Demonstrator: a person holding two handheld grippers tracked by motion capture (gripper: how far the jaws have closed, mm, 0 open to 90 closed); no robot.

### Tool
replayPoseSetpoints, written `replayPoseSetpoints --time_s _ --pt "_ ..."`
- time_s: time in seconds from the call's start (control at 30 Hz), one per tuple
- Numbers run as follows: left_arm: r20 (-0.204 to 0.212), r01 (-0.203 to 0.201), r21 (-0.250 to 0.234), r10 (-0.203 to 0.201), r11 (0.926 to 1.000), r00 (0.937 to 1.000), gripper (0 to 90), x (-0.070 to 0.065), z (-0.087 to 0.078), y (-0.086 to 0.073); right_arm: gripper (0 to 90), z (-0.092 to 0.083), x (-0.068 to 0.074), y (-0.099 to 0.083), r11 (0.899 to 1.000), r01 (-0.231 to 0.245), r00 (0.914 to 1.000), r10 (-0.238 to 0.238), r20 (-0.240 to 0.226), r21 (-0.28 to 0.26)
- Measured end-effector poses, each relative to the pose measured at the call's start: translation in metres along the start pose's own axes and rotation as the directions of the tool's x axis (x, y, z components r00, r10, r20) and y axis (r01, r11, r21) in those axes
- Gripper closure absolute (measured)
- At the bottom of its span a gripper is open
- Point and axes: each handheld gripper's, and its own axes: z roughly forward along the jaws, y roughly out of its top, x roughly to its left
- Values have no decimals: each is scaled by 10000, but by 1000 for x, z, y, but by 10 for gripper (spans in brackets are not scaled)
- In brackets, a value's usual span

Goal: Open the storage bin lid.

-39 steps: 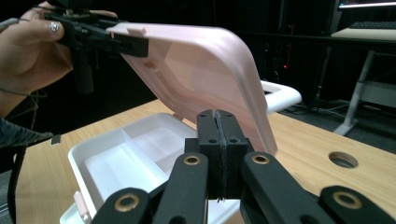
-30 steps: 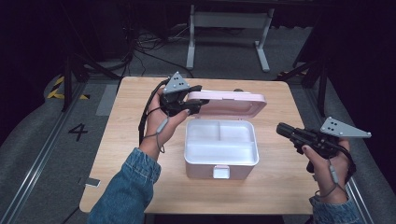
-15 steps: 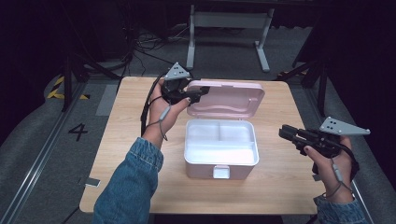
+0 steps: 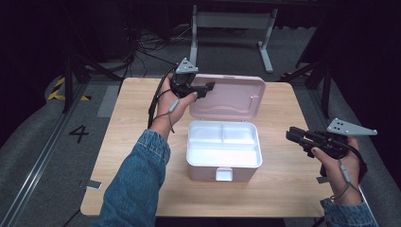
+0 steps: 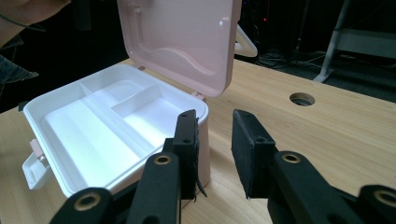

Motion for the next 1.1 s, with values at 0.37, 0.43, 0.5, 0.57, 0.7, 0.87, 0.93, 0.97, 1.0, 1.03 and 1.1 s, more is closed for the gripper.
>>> replayPoseSetpoints --time_s 0.37,0.43,0.5,0.57,0.7,0.87,0.93,0.97,1.0,1.03,1.1 --pt "84 794 305 -796 9964 9968 458 17 22 -11 693 -2 -5 -1 9996 -188 9998 187 -48 -196" --pt "68 832 386 -835 9958 9965 448 18 24 -12 692 -3 -6 -2 9996 -190 9998 189 -89 -198" --pt "24 871 450 -873 9952 9962 429 19 27 -14 692 -2 -6 -2 9996 -224 9997 222 -98 -180" --pt "-11 877 471 -878 9950 9961 417 20 29 -14 692 -2 -7 -3 9997 -207 9998 205 -88 -149" --pt "-37 1066 660 -1066 9921 9943 391 23 35 -16 686 -1 -7 -4 9994 -310 9995 308 -114 -120" --pt "33 1347 889 -1355 9869 9908 372 28 41 -18 683 2 -8 -5 9995 -302 9994 301 -161 -56" --pt "33 1423 964 -1433 9851 9897 368 30 44 -19 681 2 -8 -5 9994 -350 9993 350 -159 -22" --pt "80 1413 943 -1426 9855 9897 365 31 45 -19 681 2 -8 -6 9994 -353 9993 353 -156 -4" --pt "69 1497 982 -1511 9838 9885 362 32 46 -21 681 2 -9 -6 9994 -347 9993 347 -166 -20" --pt "69 1560 1020 -1575 9825 9875 357 33 47 -22 681 2 -9 -6 9994 -359 9992 359 -150 5" --pt "83 1623 1035 -1641 9813 9864 351 35 49 -24 681 2 -10 -7 9993 -386 9991 386 -150 13"
